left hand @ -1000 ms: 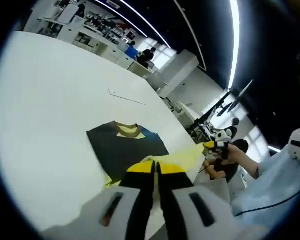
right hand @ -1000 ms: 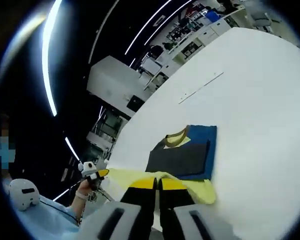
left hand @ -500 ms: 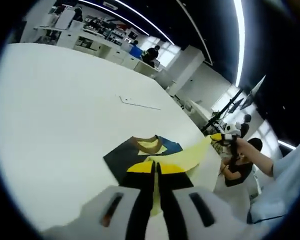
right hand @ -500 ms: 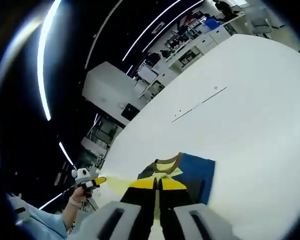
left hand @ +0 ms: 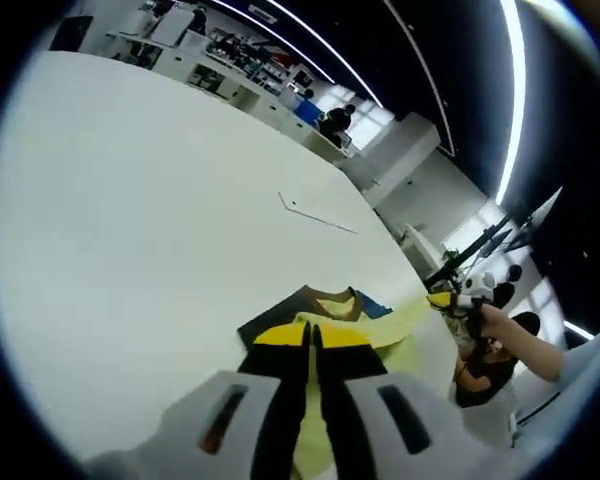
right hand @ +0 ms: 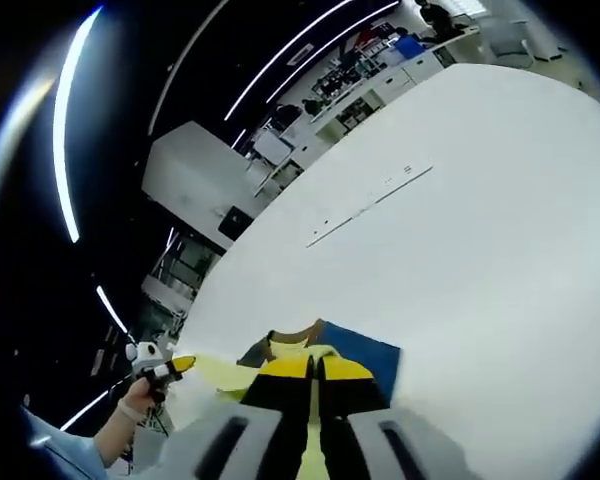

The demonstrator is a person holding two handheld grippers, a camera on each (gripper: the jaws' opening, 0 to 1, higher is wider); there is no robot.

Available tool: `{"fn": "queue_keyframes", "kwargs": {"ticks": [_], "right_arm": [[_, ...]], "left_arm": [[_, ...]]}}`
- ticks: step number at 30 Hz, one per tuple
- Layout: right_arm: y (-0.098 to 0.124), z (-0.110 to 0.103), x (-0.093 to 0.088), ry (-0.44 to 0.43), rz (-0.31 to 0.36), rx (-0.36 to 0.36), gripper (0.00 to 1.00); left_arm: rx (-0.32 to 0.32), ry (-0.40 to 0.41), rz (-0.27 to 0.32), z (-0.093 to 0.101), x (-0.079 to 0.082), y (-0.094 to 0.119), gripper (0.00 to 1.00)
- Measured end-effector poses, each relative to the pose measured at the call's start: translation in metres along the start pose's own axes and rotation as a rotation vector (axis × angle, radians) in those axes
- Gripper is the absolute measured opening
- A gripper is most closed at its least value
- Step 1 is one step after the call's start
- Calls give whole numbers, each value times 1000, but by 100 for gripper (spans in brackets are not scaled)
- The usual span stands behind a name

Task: Fold the garment on the visible template until the final outline fits inside the template.

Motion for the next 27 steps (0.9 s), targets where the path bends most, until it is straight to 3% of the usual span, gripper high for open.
{"fn": "queue_keyframes", "kwargs": {"ticks": [11, 27], "right_arm": [[-6, 25, -17, -29, -35, -58, 0], [-15, 37, -33, -3, -67, -100, 0]], "left_arm": [[43, 60, -22, -22, -16, -3, 0], [81, 50, -91, -38, -35, -12, 0]]}}
Point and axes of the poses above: the point that each gripper's makers call its tool centre point, and the gripper's own axes: y roughly backward along the fingers, z roughly to its right, x roughly out of its top, the point moved 7 cm from there along y, roughly backward along the fingers, and after that the axes turned 4 degrees about z, right-handed, at the moved point
